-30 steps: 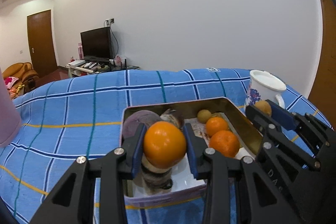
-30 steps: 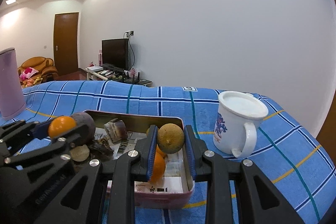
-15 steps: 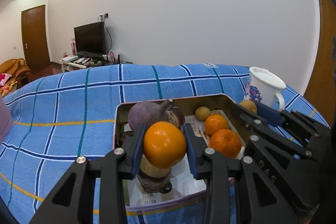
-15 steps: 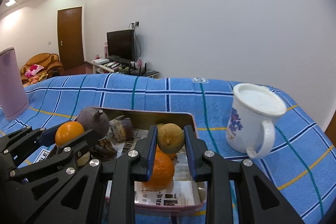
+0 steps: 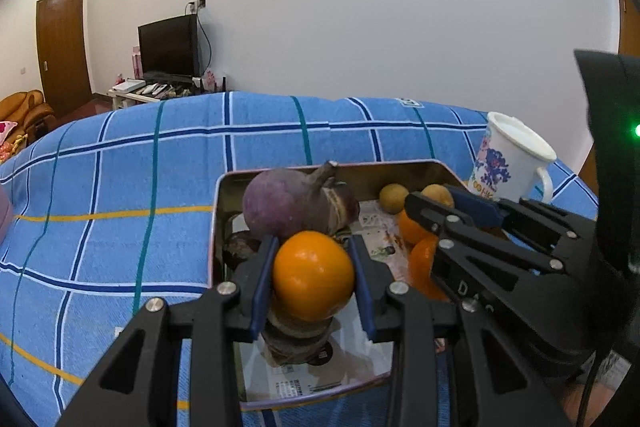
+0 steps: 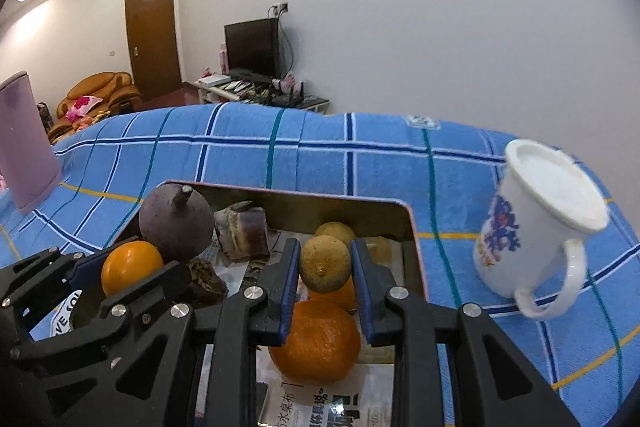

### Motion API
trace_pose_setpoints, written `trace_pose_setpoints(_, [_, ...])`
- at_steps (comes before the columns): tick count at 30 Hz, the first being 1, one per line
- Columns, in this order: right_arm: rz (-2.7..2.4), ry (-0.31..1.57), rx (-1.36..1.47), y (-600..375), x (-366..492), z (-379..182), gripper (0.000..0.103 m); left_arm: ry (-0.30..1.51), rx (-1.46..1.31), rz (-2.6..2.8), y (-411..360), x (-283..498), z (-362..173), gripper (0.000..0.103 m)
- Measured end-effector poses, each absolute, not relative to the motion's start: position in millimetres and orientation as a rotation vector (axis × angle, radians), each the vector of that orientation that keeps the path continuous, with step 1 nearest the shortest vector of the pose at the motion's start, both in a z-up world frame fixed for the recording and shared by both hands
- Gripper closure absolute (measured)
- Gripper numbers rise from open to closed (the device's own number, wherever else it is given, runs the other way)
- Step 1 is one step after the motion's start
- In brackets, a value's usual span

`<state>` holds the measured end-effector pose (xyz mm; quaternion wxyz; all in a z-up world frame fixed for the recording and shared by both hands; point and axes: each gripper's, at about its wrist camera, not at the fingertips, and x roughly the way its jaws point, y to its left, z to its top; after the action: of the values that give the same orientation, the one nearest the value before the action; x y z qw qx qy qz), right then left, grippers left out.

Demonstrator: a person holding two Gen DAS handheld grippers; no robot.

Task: Organize fruits
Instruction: 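Lower the fruits into the tin and open both tools to release them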

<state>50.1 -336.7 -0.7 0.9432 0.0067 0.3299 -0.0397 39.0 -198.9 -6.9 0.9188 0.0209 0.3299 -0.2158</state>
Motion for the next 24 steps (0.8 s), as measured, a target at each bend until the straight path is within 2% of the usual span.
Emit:
trace_pose_setpoints(19, [-0.009, 0.698, 0.065, -346, 60, -5, 0.073, 0.673, 0.095, -0.413, -208, 38, -8, 0.066])
trace_pose_setpoints(22, [0.024, 0.692, 0.117, -354, 59, -4, 0.068, 0.672, 0.105, -0.409, -210, 37, -8, 0.066])
trace_pose_setpoints(24, [0.074, 0.684, 0.175, -359, 57, -4, 0.047, 0.672, 0.126, -0.407, -214, 37, -8, 0.066])
